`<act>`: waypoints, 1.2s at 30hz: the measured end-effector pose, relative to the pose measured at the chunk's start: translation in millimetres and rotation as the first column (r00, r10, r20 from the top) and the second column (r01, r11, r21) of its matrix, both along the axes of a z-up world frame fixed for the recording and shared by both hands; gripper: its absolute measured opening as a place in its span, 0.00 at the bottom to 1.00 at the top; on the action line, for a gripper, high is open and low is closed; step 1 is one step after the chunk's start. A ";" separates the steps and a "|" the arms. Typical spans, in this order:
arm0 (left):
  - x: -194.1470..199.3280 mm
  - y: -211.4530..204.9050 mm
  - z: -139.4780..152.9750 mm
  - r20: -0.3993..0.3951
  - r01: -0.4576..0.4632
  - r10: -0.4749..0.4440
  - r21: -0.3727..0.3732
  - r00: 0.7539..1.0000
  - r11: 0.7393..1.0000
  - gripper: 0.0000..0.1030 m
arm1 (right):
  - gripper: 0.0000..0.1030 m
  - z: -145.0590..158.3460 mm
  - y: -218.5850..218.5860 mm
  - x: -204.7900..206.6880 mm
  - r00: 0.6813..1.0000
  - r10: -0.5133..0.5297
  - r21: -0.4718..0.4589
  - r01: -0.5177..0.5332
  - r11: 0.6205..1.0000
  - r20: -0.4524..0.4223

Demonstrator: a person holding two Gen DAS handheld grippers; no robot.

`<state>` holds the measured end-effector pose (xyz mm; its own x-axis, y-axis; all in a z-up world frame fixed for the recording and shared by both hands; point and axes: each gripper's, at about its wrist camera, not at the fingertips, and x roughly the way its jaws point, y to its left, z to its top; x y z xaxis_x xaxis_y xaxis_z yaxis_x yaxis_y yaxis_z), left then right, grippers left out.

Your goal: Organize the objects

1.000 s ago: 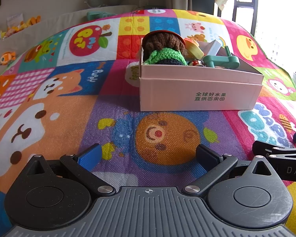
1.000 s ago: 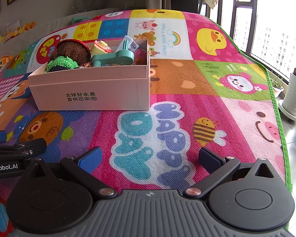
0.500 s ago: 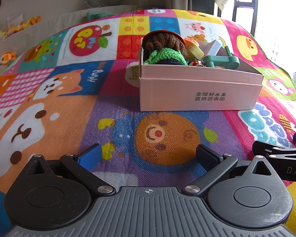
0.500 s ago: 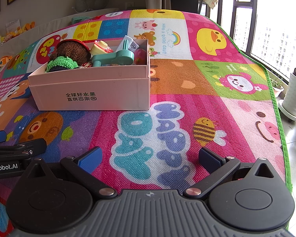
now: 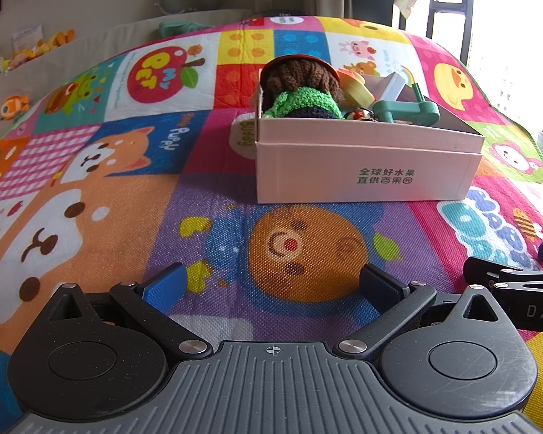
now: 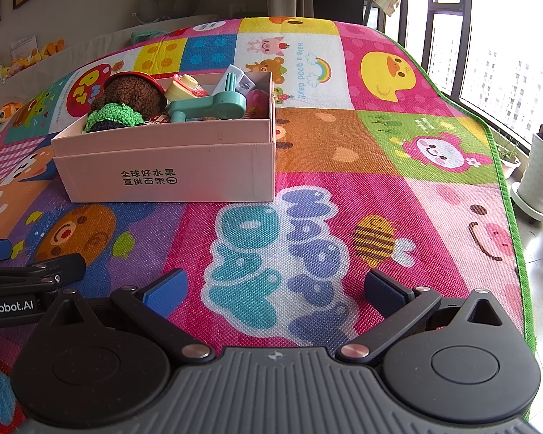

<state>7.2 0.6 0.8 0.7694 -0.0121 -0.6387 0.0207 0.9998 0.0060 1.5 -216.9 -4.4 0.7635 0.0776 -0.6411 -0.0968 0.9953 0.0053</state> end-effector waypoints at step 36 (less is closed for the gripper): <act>0.8 -0.3 0.0 -0.001 0.001 -0.001 0.000 1.000 1.000 1.00 | 1.00 -0.1 -0.6 -0.3 1.000 0.000 0.001 0.000 1.000 0.000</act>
